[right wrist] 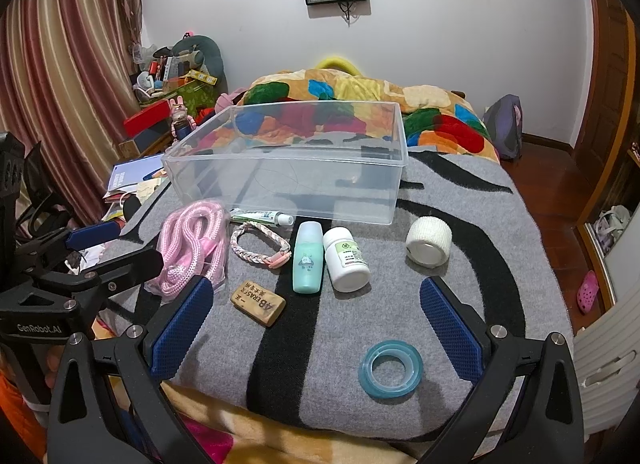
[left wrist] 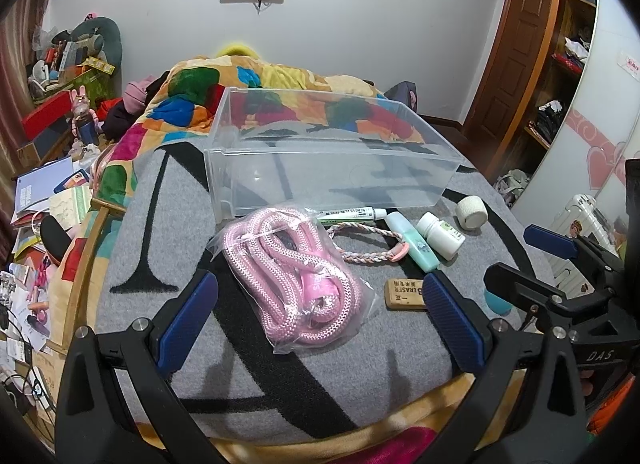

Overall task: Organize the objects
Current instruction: 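Grasp the bagged pink rope with the left tool while the right grasps white tape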

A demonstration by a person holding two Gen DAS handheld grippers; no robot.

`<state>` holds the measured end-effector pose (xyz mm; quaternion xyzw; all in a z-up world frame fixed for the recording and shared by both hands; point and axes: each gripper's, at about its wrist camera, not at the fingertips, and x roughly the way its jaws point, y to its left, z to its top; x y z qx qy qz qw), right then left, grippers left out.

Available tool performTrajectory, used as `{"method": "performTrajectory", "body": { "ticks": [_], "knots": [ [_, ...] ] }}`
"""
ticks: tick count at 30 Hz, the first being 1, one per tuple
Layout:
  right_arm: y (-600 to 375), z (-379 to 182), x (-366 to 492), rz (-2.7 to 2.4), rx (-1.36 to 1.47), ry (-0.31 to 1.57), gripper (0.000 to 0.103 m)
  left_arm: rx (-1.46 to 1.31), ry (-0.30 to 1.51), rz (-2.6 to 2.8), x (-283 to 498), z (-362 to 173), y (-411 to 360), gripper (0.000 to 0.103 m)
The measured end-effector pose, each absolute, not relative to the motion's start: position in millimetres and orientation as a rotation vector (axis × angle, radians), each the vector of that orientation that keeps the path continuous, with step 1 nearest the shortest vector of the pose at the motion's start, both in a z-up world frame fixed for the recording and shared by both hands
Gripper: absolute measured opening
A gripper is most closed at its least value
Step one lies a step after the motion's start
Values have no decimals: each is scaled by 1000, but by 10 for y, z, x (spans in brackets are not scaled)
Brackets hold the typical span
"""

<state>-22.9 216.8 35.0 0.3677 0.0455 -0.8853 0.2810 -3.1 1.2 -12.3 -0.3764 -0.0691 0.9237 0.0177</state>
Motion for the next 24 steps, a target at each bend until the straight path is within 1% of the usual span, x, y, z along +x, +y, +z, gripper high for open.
{"method": "performTrajectory", "body": {
  "ticks": [5,7,9,15,18,21,22,24],
  "knots": [
    [2197,328,-271,-2371,987,116,102,-1162,-215,2877,-49,-113,-13,103],
    [2215,317,-303,-2378,989,119,97,-1166,-214,2876,-66,-103,-39,88],
    [2237,309,-344,-2389,993,127,92,-1197,-218,2871,-114,-107,-79,85],
    [2388,276,-580,-2439,1025,118,82,-1302,-269,2849,-316,-168,-208,85],
    [2466,245,-743,-2464,1048,109,77,-1387,-310,2822,-462,-273,-241,92],
    [2525,190,-899,-2480,1079,99,75,-1460,-390,2766,-593,-397,-254,94],
    [2530,169,-951,-2482,1091,100,73,-1481,-401,2757,-629,-437,-247,97],
    [2517,130,-1022,-2487,1110,114,70,-1534,-405,2759,-708,-532,-225,97]
  ]
}}
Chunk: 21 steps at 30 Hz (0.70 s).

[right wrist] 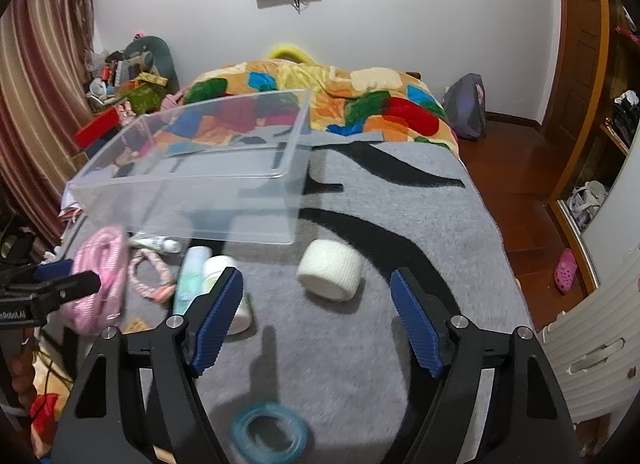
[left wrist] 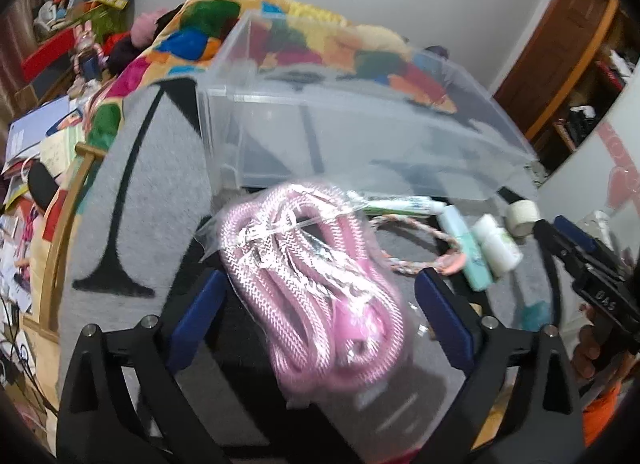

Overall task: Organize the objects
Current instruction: 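Grasp the bagged pink rope with the left tool while the right grasps white tape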

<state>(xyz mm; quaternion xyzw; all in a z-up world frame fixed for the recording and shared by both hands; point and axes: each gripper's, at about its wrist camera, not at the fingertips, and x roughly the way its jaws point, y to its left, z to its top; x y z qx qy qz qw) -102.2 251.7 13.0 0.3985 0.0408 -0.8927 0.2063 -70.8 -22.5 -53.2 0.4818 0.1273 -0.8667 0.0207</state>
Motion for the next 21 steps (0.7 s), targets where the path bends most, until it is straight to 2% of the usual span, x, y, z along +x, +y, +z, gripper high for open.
{"method": "performTrajectory", "body": {
  "ticks": [5,8,9,13,15,21],
  "knots": [
    [2440,14,-1186,-2474,1164,123,55,1450,267,-2670,-794,-630,-97,98],
    [2425,-44,-1272,-2467,1198,92,42,1402,220,-2685,-780,-649,-73,90],
    [2432,-50,-1280,-2478,1198,88,36,1390,212,-2693,-760,-643,-78,83],
    [2469,-32,-1255,-2469,1182,64,36,1370,180,-2736,-649,-618,-122,61],
    [2459,-15,-1210,-2475,1166,74,36,1366,179,-2756,-567,-595,-169,55],
    [2480,127,-1042,-2472,1106,47,35,1340,191,-2776,-374,-496,-243,51]
  ]
}}
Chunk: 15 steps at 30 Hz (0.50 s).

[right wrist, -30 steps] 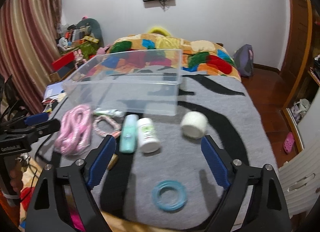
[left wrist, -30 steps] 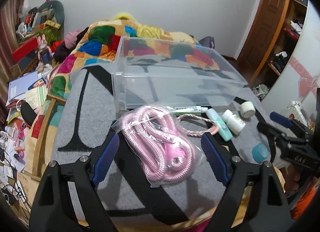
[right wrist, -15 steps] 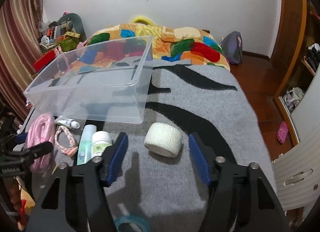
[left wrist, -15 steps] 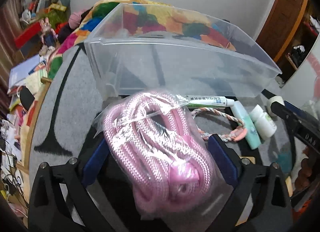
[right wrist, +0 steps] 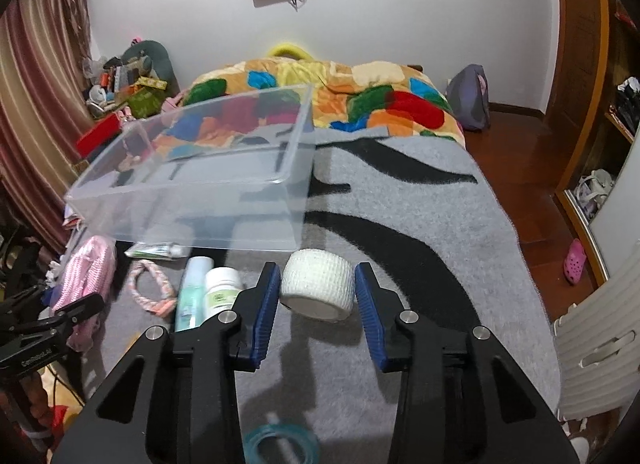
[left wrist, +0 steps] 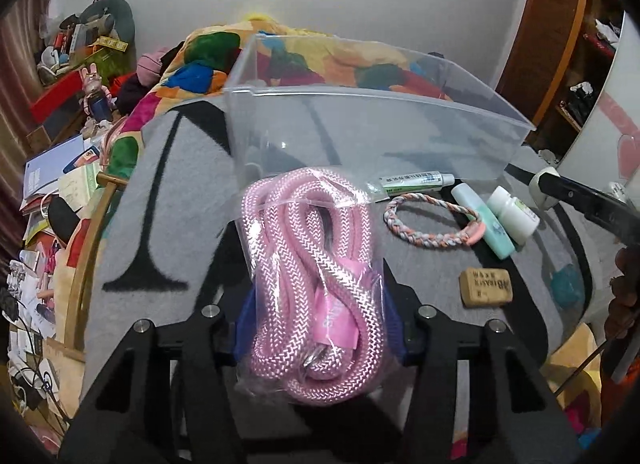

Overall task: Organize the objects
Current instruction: 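Grasp the bagged pink rope with the left tool while the right grasps white tape, then lower the rope bag into the clear box while the right tool drops the tape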

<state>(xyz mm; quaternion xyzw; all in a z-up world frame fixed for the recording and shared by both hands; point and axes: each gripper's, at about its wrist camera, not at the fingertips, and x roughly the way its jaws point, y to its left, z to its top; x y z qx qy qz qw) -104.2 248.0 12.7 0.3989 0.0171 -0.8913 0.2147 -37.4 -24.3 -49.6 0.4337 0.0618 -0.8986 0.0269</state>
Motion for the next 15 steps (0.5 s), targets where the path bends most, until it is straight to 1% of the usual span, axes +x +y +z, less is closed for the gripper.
{"method": "performTrajectory", "body": {
  "ticks": [8,15],
  "knots": [
    [2463,466,-856,-2467,989,19,35,1188,213,-2849,-132,-59,-330,51],
    [2281,799,-875,-2464,874,23,35,1042,269,-2919,-341,388,-440,51]
  ]
}}
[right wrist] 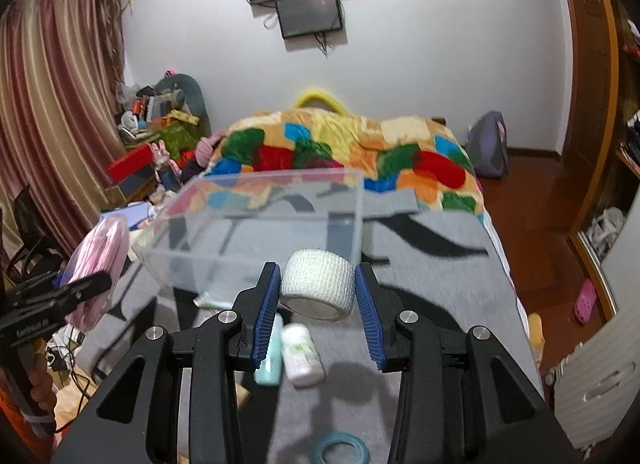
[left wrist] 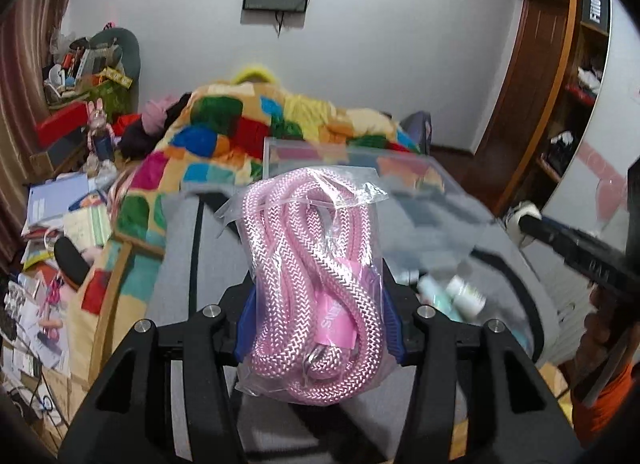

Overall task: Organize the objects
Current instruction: 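Lower the rope bag into the clear box while the right tool drops the tape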

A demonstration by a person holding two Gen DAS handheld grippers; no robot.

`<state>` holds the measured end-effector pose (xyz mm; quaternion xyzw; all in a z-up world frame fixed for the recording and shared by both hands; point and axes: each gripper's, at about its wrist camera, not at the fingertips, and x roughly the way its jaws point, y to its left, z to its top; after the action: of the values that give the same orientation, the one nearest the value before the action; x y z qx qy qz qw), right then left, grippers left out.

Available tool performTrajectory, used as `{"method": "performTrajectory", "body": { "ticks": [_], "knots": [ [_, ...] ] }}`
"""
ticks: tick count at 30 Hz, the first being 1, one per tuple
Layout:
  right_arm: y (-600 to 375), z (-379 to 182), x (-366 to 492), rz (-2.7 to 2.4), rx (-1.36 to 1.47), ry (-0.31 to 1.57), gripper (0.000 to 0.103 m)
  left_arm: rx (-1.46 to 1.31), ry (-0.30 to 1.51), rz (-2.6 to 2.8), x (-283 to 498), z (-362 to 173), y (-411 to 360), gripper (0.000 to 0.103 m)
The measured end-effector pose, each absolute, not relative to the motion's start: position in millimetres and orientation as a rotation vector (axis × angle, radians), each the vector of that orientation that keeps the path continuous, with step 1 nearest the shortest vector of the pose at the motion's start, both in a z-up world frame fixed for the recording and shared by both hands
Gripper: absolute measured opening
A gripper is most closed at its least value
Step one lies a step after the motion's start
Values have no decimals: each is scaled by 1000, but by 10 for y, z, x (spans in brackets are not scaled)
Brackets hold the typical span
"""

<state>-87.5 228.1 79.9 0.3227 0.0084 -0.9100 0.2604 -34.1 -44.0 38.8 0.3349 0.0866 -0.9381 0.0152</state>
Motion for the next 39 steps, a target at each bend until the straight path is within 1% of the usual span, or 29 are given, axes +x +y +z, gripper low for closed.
{"method": "performTrajectory", "body": {
  "ticks": [6,10,15,18,22,25,30,35,38,39],
  "knots": [
    [2047,969,-1030,-2461,828,28,35,1005,277,-2950,-674,603,-489,51],
    [1874,937,-1241,-2439,861,32,35,1052,274,-2950,-936,604,-495,51],
    [1652,811,-1486,-2424,931,83,35,1166,263,-2924,-1291,446,-497,51],
    [1533,686,-1642,-2393,998,104,35,1262,287,-2932,-1465,316,-461,51],
    [1375,536,-1834,-2348,1081,154,35,1356,212,-2899,-1699,147,-339,51],
    [1280,444,-1906,-2323,1119,218,35,1380,174,-2879,-1783,82,-286,51],
    [1214,349,-1899,-2305,1154,268,36,1463,171,-2836,-1889,-41,-291,52],
    [1221,380,-1828,-2314,1133,306,37,1422,193,-2852,-1819,44,-341,53],
    [1255,430,-1783,-2317,1120,304,40,1363,186,-2871,-1712,191,-366,57],
    [1278,454,-1762,-2317,1114,296,41,1345,183,-2876,-1673,233,-375,61]
  ]
}}
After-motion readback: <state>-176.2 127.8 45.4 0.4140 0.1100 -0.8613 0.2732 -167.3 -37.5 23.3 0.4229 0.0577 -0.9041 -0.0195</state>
